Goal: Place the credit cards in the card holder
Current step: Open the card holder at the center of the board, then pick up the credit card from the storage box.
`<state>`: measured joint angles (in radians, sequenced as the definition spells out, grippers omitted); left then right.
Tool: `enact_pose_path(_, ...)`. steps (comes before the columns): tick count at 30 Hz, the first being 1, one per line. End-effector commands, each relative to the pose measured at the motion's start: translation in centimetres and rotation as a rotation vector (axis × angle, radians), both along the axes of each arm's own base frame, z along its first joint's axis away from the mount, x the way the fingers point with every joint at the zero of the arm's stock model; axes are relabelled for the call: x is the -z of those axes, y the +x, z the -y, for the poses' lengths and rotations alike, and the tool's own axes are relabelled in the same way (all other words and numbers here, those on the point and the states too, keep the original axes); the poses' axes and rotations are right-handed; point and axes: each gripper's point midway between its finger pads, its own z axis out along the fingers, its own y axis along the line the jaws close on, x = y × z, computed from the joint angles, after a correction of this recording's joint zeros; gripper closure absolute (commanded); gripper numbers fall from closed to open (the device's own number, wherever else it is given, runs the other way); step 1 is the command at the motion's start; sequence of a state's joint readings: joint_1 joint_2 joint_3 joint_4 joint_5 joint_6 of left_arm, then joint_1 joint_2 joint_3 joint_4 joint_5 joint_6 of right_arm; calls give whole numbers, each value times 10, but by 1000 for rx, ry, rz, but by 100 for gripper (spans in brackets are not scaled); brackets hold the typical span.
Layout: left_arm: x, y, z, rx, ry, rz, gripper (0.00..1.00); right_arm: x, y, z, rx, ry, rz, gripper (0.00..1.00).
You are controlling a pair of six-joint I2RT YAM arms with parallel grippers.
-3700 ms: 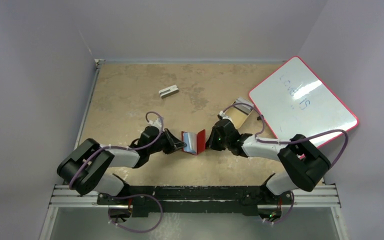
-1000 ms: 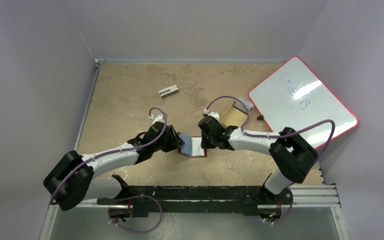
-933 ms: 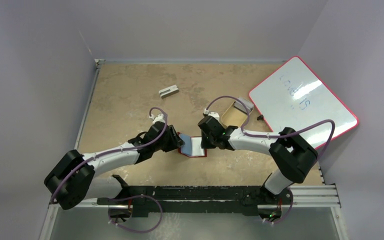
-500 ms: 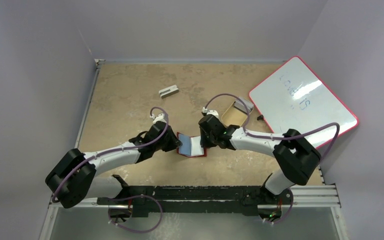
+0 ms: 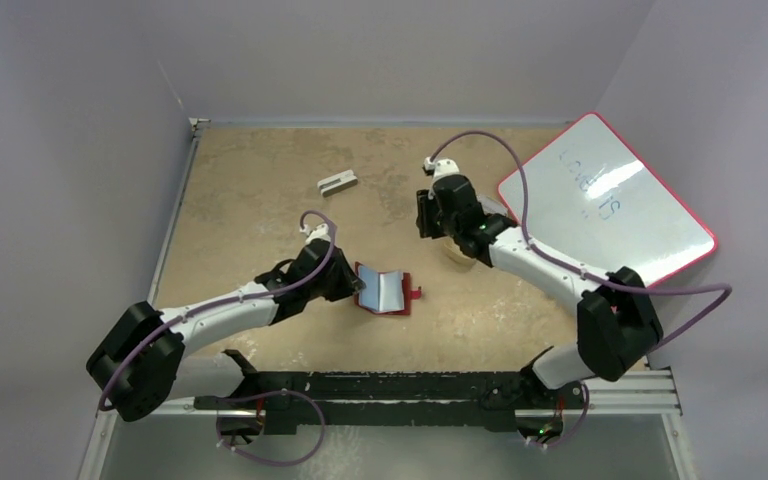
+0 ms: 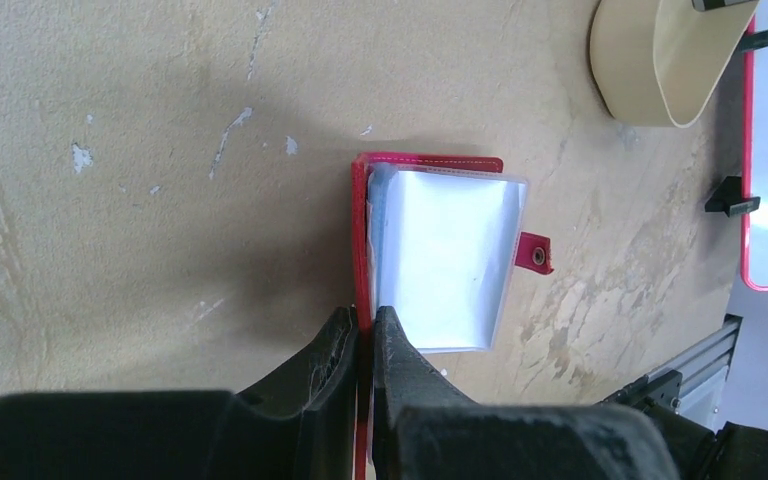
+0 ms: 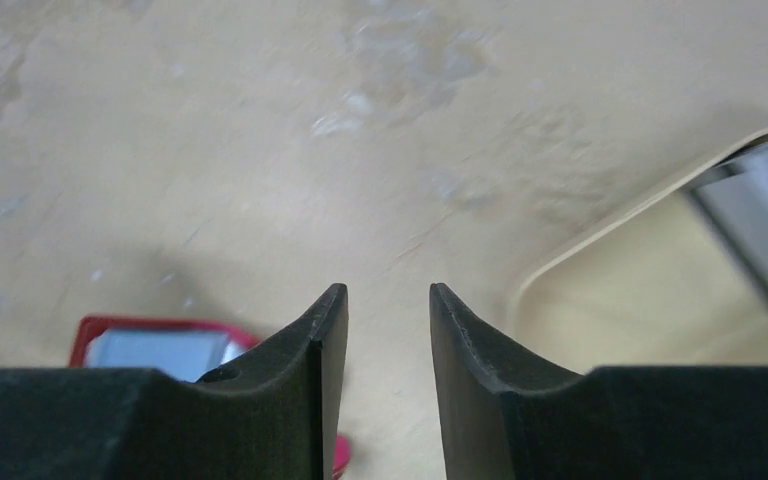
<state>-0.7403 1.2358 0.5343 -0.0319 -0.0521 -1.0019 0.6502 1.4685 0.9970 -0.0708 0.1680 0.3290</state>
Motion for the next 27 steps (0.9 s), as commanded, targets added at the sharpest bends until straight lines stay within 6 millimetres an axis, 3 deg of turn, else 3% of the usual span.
enact_pose_path(1,-31,9,16,31,-62,55,100,-34,49,32,-13,-161,192,61)
enact_pose_path(6,-34,8,18,46,-65,52,100,-34,87,78,42,-391,234,55)
enact_pose_path(11,-33,5,17,58,-59,47,100,-25,110,121,43,-569,172,46)
enact_pose_path(19,-40,4,20,69,-79,50,100,8,113,150,-58,-703,60,34)
enact_pose_path(27,-42,3,19,68,-81,49,100,27,117,171,-43,-792,-10,34)
